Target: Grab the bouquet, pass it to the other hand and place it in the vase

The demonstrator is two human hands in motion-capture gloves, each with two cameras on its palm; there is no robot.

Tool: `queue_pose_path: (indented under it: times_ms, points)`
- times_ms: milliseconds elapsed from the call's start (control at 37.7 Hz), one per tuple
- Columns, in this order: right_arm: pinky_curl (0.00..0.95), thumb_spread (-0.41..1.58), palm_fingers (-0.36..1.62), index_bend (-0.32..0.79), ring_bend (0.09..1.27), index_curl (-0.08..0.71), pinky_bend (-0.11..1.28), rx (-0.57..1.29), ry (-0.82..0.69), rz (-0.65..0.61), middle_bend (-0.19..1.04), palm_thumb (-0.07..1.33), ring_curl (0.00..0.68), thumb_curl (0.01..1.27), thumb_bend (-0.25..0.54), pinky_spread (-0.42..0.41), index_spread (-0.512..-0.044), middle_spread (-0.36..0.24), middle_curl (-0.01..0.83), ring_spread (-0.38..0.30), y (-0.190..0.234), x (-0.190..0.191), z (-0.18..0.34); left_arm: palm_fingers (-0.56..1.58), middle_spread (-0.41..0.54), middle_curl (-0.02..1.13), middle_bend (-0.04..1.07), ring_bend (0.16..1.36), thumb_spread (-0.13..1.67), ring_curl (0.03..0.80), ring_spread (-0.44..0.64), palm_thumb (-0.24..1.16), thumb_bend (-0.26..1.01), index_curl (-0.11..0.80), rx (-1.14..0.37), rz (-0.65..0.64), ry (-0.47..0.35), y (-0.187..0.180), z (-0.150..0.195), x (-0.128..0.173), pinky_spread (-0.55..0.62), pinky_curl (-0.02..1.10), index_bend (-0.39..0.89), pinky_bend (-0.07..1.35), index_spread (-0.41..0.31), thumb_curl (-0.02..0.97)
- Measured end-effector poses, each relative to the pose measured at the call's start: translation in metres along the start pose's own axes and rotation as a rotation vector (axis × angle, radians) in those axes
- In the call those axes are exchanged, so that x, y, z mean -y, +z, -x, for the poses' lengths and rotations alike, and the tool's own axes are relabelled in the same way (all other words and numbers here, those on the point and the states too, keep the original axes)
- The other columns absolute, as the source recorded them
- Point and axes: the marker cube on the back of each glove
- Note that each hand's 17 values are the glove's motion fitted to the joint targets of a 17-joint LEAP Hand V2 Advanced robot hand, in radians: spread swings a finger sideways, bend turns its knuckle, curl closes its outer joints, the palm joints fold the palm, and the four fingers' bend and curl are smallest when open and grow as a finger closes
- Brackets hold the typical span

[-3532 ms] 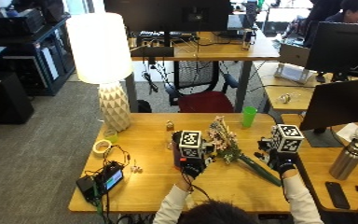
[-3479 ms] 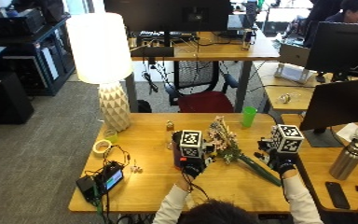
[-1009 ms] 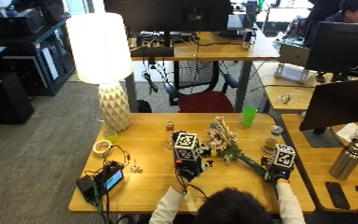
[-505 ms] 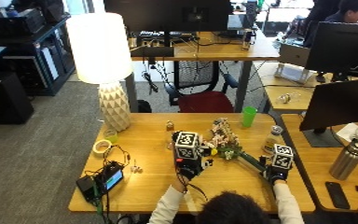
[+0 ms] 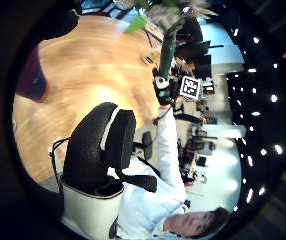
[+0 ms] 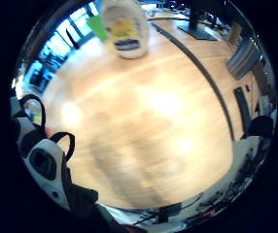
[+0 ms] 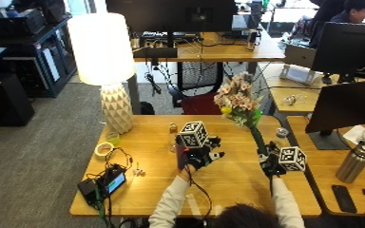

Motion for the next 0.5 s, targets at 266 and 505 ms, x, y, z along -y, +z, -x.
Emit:
queue_pose_path:
  times_ms: [266, 505]
  points:
    - [0.486, 0.98, 1.41, 0.58, 1.00, 0.569, 0.75, 0.319, 0.214, -0.028, 0.87, 1.00, 0.566, 0.47, 0.030, -0.229, -0.180, -0.128, 0.661, -0.172, 0.040, 0.032, 0.024, 0.36, 0.117, 0.22, 0.14, 0.45, 1.09, 0.290, 0.23, 0.22, -0.03, 0.431, -0.543, -0.111, 0.130, -0.041, -0.049, 0.048, 0.35, 0.34, 0.23, 0.21, -0.064, 0.266]
    - [0.497, 0.96, 1.40, 0.56, 1.02, 0.590, 0.76, 0.609, 0.129, -0.028, 0.89, 1.04, 0.570, 0.51, 0.002, -0.224, -0.175, -0.120, 0.662, -0.163, 0.081, 0.011, 0.101, 0.36, 0.127, 0.23, 0.16, 0.53, 0.96, 0.311, 0.16, 0.18, -0.03, 0.381, -0.936, -0.154, 0.215, -0.069, -0.095, 0.075, 0.27, 0.36, 0.12, 0.28, -0.036, 0.278]
